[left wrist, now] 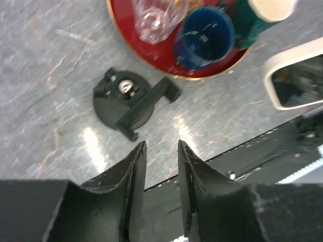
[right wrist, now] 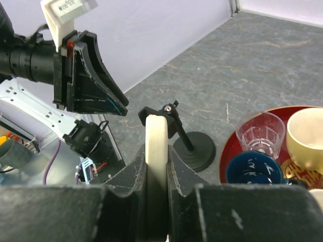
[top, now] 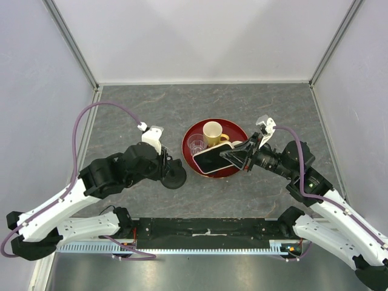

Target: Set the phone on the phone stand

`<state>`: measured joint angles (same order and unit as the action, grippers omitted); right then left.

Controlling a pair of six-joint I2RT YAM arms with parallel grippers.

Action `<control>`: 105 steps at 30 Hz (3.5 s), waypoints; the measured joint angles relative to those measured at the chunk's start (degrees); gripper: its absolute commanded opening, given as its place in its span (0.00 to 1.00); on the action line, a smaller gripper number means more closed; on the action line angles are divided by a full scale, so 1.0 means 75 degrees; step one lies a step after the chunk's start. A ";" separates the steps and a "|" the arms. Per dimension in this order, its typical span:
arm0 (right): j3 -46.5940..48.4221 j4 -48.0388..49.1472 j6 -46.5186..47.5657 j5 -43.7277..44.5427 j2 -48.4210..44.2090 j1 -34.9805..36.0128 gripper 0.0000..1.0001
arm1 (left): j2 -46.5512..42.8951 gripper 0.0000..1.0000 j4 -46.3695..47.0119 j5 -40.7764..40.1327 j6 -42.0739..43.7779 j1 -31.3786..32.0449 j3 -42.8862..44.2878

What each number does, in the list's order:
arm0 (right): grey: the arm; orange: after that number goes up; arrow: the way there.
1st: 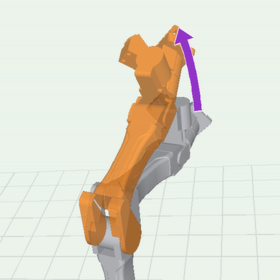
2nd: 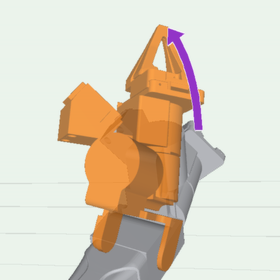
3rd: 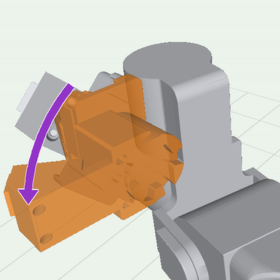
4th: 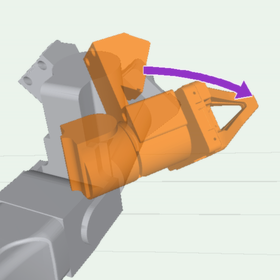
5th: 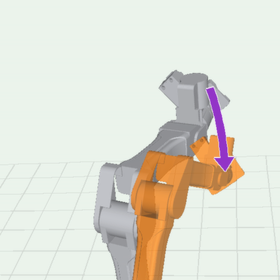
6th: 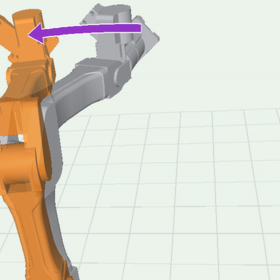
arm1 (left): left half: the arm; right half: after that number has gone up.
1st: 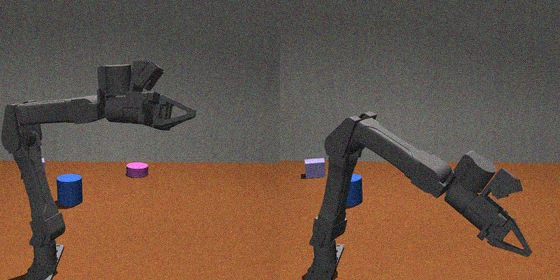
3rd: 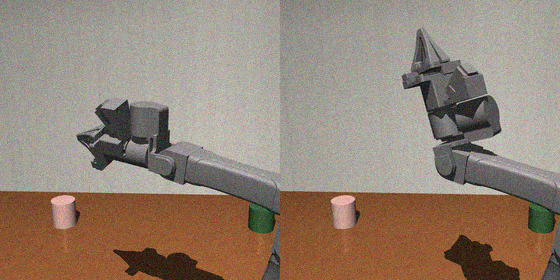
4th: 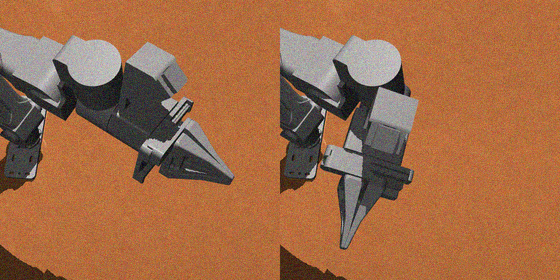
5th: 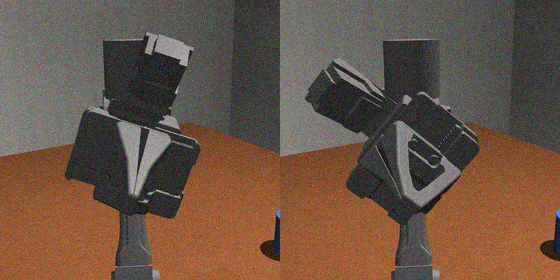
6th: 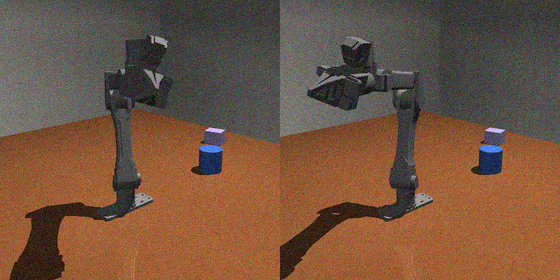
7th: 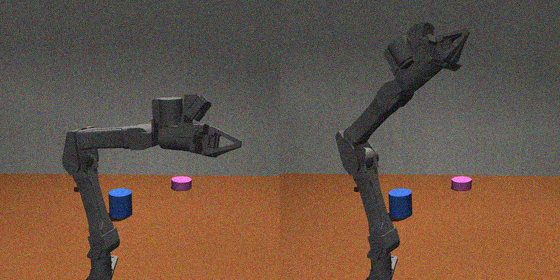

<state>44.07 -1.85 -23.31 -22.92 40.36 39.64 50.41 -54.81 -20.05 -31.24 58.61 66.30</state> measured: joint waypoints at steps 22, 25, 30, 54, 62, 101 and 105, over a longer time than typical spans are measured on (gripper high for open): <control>0.0026 -0.0391 0.0085 0.0213 0.0210 0.0000 0.00 | 0.0898 0.38 -0.0111 -0.1137 -0.0326 -0.0003 -0.0944; 0.0026 -0.0391 0.0082 0.0119 0.0370 0.0000 0.00 | 0.0901 0.39 -0.0105 -0.1160 -0.0326 -0.0003 -0.1035; 0.0026 -0.0361 0.0052 -0.0012 0.0548 0.0000 0.00 | 0.0833 0.35 0.0026 -0.1367 -0.0323 -0.0003 -0.1317; 0.1204 -0.1166 0.1358 -0.0335 0.2192 0.1649 0.00 | -0.0656 0.11 0.0938 -0.0286 0.1670 -0.0099 -0.2288; 0.1285 -0.1279 0.1402 0.0192 0.2235 0.1871 0.00 | -0.0332 0.35 0.1306 -0.0096 0.1751 -0.0111 -0.2288; 0.1731 -0.1580 0.2868 -0.0274 0.2865 0.2442 0.00 | -0.0210 0.02 0.1679 0.0332 0.2279 -0.0189 -0.2075; 0.2151 -0.1644 0.3832 -0.0705 0.3293 0.2585 0.00 | -0.0385 0.02 0.1778 0.0425 0.2413 -0.0192 -0.2215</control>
<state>60.20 -14.17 5.43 -28.21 65.06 59.02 47.53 -41.47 -16.86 -13.15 57.17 49.69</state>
